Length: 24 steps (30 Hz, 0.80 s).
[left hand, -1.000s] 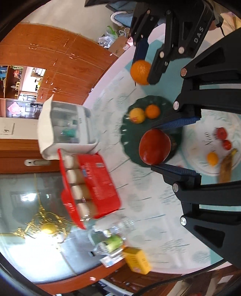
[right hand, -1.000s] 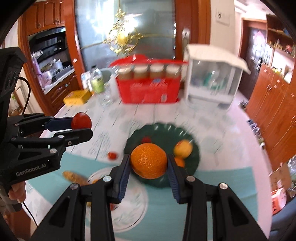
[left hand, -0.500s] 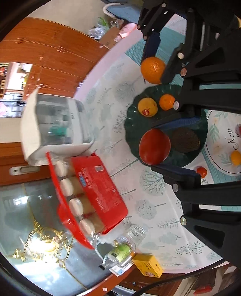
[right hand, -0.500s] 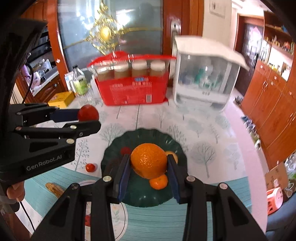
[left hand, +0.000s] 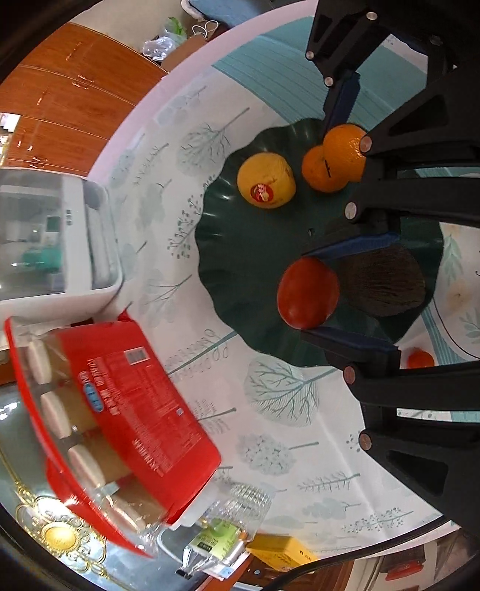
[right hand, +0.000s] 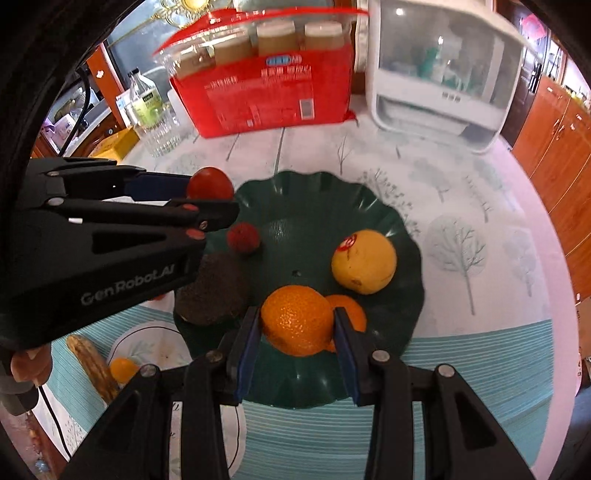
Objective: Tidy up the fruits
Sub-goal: 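Carry the tomato with the left gripper while the right gripper carries the orange to the green plate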
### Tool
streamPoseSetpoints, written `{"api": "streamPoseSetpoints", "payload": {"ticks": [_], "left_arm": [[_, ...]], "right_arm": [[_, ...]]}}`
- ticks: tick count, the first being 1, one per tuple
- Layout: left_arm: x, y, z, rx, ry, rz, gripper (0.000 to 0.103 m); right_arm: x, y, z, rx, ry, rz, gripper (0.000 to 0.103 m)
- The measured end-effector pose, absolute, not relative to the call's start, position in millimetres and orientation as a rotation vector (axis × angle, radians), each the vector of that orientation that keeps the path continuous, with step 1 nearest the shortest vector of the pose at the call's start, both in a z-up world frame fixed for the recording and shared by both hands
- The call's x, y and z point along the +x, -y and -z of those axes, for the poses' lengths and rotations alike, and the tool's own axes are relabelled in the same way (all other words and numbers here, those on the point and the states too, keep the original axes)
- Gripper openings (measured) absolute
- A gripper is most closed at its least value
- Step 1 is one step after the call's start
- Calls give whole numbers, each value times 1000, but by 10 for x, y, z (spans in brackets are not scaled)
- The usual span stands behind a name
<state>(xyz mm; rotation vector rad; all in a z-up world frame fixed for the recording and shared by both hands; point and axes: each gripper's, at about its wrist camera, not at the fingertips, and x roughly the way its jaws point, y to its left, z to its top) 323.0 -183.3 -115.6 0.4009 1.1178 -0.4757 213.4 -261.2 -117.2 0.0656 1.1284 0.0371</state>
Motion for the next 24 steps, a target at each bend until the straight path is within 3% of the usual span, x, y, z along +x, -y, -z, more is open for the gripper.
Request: {"api": "streamPoseSetpoints", "payload": {"ticks": [18,24], "left_arm": [[3381,1904,1607,387,-1186,485,37],[3295,1922,1519,411,-1138,490,65]], "right_arm": [[2296,2544,1438,83,-1165,-92,41],[2272,2573,1373,92,-1159,-86,47]]}}
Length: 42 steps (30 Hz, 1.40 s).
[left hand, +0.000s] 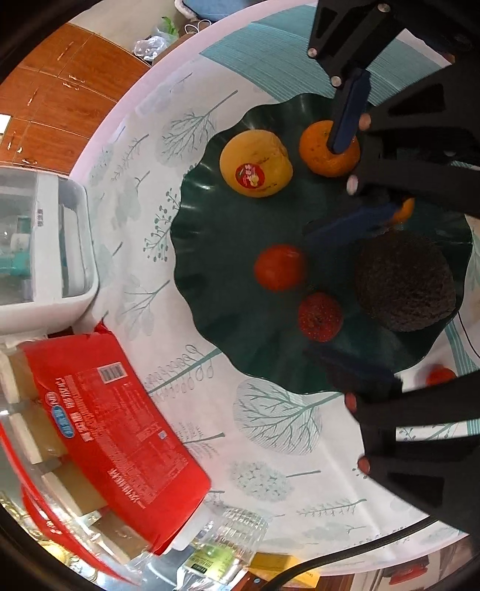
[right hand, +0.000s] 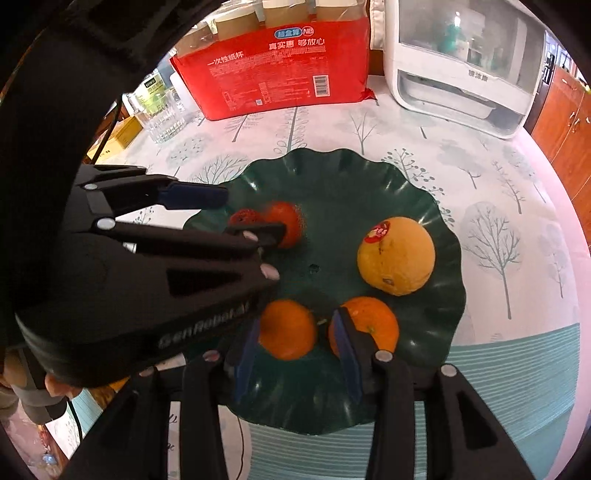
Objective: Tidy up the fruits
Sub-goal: 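Carry the tomato with the left gripper while the right gripper carries the orange to the green plate, then open both grippers to release the tomato and orange on the green plate, then withdraw both grippers back toward the white plate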
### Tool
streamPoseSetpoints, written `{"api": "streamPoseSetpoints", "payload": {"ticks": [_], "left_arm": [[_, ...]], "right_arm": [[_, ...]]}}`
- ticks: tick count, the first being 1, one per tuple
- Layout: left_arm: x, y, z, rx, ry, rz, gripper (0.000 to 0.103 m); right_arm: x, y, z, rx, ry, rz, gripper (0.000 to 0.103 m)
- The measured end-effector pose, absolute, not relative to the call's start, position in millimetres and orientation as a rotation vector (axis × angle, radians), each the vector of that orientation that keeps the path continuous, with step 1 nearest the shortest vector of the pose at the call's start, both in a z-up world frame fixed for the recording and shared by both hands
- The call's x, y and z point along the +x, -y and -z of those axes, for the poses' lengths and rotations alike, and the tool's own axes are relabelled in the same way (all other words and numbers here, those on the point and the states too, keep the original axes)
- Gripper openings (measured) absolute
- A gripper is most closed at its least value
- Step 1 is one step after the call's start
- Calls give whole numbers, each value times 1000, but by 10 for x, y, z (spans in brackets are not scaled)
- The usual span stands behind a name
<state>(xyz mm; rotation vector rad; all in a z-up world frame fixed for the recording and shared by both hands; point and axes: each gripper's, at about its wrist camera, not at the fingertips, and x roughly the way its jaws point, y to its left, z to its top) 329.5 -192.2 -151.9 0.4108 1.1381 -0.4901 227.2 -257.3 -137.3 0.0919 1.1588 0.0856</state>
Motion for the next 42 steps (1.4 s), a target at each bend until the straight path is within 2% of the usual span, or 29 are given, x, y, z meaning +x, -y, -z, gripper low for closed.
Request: {"api": "streamPoseSetpoints", "payload": {"ticks": [3,6,9,14,30,42], "left_arm": [[3270,1902,1462,404,-1127,489,66],[3241,1857,1408,392,-1123,486,67],[3200,1804,1363,386,-1119,477,73],[3097,1660,1205,361,-1104,458,73],[2368,965,281,242,-948,448,82],[1879,478,62,173,-914,427,85]], "right_arm": [[2259,2571,1339,86,-1156,-74,53],[2237,2556,1296,75,-1151,-66,53],[2187,2545,1236,71,-1142,-61,53],[2075,2497,1080,43,-1115,-36,53],[1529,2141,379,-69,-967,34,53],[1167,1853,178,-75,-931,38,54]]}}
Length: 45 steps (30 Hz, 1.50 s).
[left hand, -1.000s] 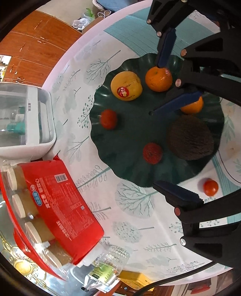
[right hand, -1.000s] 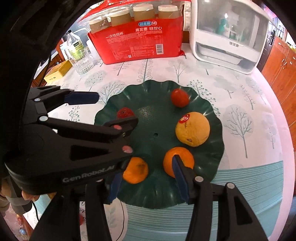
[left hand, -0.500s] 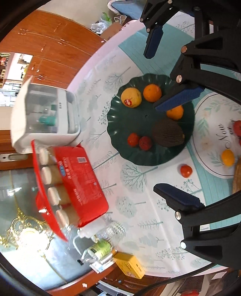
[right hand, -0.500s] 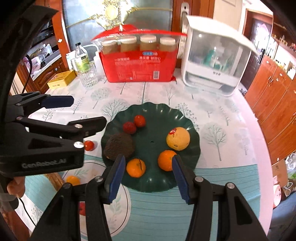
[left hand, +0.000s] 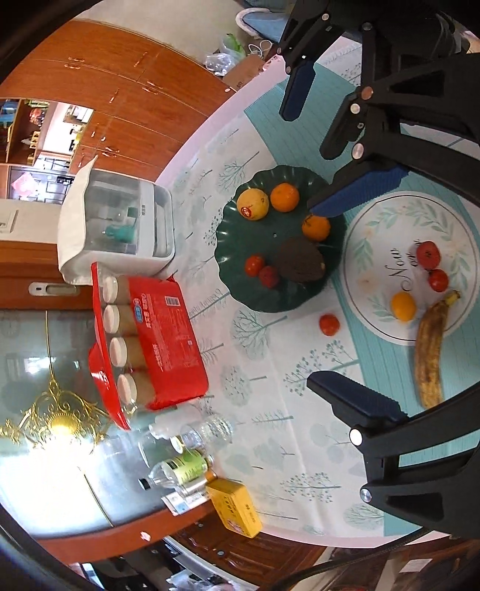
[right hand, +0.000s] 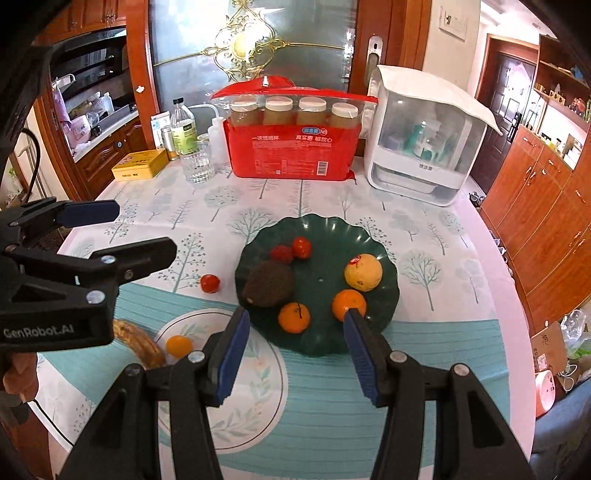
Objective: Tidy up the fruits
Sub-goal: 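Withdraw both grippers back toward the white plate, then reach the left gripper to the banana while the right gripper reaches the pomegranate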
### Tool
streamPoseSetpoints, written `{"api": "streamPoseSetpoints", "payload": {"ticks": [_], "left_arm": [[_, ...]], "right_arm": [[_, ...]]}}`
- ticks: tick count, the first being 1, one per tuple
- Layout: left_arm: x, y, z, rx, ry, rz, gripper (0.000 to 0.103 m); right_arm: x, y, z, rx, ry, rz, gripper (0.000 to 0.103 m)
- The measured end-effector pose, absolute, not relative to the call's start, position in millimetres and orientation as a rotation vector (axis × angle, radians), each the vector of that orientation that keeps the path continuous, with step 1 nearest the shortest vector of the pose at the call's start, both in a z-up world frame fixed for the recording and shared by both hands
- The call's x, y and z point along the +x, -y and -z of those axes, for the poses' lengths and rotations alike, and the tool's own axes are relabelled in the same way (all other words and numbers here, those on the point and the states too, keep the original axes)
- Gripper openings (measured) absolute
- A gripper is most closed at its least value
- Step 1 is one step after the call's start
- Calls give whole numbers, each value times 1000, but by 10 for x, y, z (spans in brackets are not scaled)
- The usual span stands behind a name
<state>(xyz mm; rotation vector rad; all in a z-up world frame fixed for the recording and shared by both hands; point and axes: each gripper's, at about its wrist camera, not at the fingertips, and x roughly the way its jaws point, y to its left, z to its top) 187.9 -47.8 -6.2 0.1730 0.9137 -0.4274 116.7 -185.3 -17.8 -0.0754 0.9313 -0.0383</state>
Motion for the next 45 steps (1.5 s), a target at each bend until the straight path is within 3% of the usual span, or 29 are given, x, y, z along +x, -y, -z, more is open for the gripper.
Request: {"api": "streamPoseSetpoints", "payload": {"ticks": [18,45], "left_arm": [[1608,-126,317,92,-978,341,85],[1500,-633,1377,-13,-1223,203,85]], "right_arm": [[979,1545,253,-52,-954,-1,54],[939,1395,1225,1,-1181,-163,53]]}}
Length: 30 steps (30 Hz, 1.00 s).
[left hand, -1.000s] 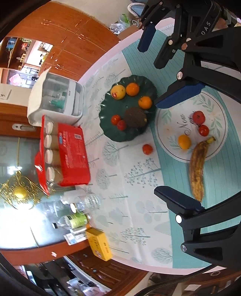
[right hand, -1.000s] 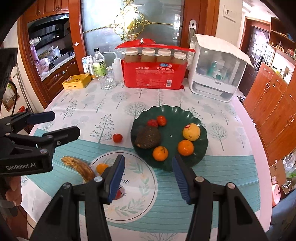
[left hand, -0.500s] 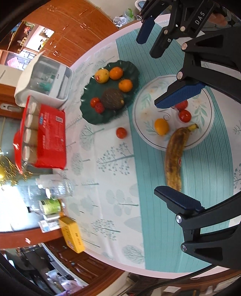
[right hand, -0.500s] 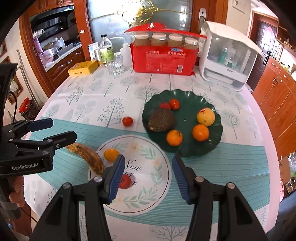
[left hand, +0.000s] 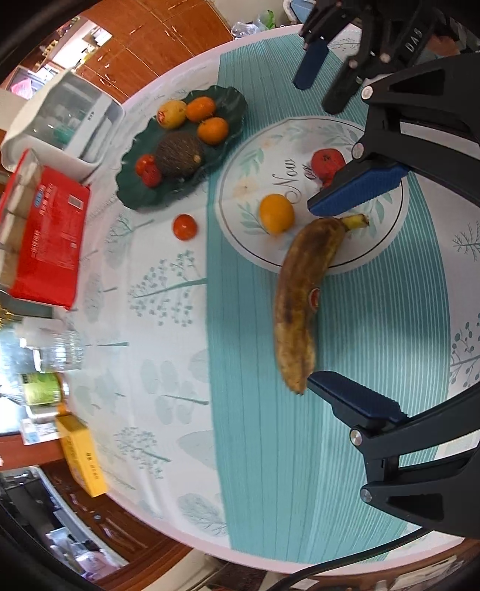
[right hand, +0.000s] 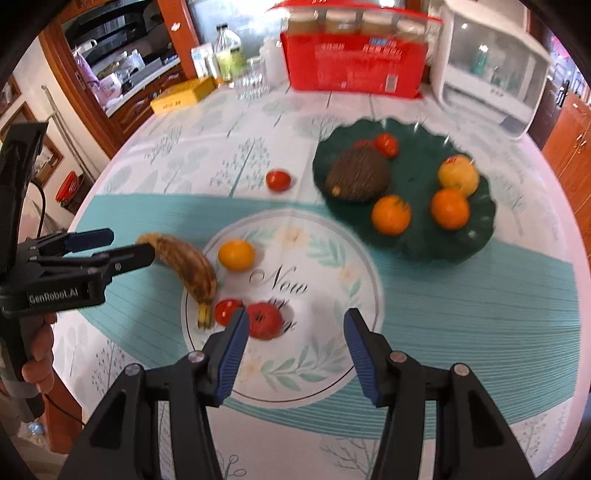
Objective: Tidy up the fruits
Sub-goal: 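Reach the left gripper to the banana while the right gripper reaches the pomegranate, then close the left gripper on the banana while the right gripper grasps the pomegranate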
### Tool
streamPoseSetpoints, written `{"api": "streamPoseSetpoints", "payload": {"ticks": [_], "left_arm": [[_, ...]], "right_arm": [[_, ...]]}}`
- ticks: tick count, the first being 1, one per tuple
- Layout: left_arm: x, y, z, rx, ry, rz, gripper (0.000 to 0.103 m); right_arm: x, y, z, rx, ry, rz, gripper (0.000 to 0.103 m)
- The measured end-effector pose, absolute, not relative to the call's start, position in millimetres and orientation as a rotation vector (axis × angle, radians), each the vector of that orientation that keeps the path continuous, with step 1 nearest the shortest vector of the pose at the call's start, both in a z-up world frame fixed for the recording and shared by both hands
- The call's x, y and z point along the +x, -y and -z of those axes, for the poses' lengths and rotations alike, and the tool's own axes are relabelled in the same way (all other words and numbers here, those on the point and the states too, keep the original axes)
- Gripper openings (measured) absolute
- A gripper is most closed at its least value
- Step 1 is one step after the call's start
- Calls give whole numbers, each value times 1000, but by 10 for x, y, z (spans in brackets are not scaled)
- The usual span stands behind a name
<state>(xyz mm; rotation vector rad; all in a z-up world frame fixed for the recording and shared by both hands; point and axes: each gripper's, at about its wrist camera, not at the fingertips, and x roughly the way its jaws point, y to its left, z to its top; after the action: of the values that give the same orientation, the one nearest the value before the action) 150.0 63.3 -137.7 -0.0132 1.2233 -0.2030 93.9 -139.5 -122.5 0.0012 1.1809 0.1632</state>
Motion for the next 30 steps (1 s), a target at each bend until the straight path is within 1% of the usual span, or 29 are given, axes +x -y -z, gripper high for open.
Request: {"api": "streamPoseSetpoints", "payload": {"ticks": [6,8,10,13,17,21,25,27,30], "left_arm": [[1565,-624,1603,-65,-1286,199,85],[1599,-617,1663,-97,-1307,202,82],[1641,-601,1731,-128,-1331,204,76],[1691,-558,1820,-150,-1358,201,73],[1753,-498,1883,-157,-1372,172,75],[1802,-412,1894,-99,-1366,136,75],[1840,-362,1902,-80,-1360,98,75],[1845,-310,1910,-24,-1335,90,75],[1855,-283,1969,27,-1333,66,73]], "right_arm": [[961,1317,1446,-21,-1217,-205,53],[971,1295,1502,-32,-1226,-220,52],[989,1251,1571,-47,-1239,-242,49],[1022,1197,1648,-60,-1253,-268,45],[1080,1110,1738,-76,-1266,-316,41],[1132,1039,1794,-109,-1269,-338,36],[1159,1021,1830,-105,-1276,-362,36],[1156,1018,1829,-111,-1271,-367,36],[1143,1035,1827,-111,-1270,-375,35]]}}
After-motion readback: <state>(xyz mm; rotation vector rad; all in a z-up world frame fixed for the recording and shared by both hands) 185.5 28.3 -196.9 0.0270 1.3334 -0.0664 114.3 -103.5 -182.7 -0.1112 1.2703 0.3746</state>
